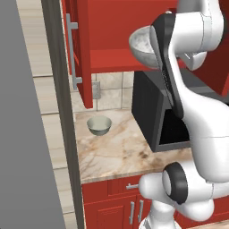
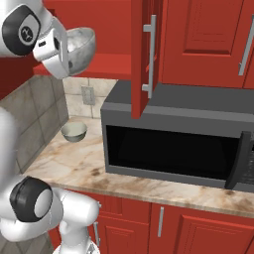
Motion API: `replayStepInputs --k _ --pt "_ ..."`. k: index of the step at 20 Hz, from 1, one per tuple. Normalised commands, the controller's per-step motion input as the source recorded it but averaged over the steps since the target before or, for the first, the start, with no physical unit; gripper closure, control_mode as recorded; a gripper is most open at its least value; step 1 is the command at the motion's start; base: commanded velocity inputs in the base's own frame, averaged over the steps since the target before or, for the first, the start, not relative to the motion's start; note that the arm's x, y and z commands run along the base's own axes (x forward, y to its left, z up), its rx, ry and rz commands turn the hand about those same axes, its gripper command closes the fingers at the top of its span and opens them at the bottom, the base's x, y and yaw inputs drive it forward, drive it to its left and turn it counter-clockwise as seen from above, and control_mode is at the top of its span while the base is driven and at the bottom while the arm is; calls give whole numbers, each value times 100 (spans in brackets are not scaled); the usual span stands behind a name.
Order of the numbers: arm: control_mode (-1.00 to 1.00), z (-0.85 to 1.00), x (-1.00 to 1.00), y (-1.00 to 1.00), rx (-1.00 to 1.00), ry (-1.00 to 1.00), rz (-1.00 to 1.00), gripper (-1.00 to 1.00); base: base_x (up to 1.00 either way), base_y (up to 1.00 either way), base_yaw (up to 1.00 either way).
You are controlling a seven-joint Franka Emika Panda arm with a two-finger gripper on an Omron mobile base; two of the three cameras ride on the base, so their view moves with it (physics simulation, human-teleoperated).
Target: Pick up the bowls on the counter and stack them on top of one another in the open cabinet. Place the smaller bowl on top of the larger bowl.
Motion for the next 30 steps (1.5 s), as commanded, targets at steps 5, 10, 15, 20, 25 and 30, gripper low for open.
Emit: replayStepInputs --k 5,10,15,20,25,30 --pt "-100 -6 38 3 5 0 0 100 0 0 0" --pt "-100 -9 39 3 4 0 0 100 0 0 0" --pt "-100 -8 37 4 3 0 0 100 0 0 0" --pt "-100 -1 35 3 3 0 0 100 0 0 0" --pt "-100 -3 36 7 2 0 0 100 0 0 0" --pt "-100 -8 34 8 2 0 0 100 0 0 0"
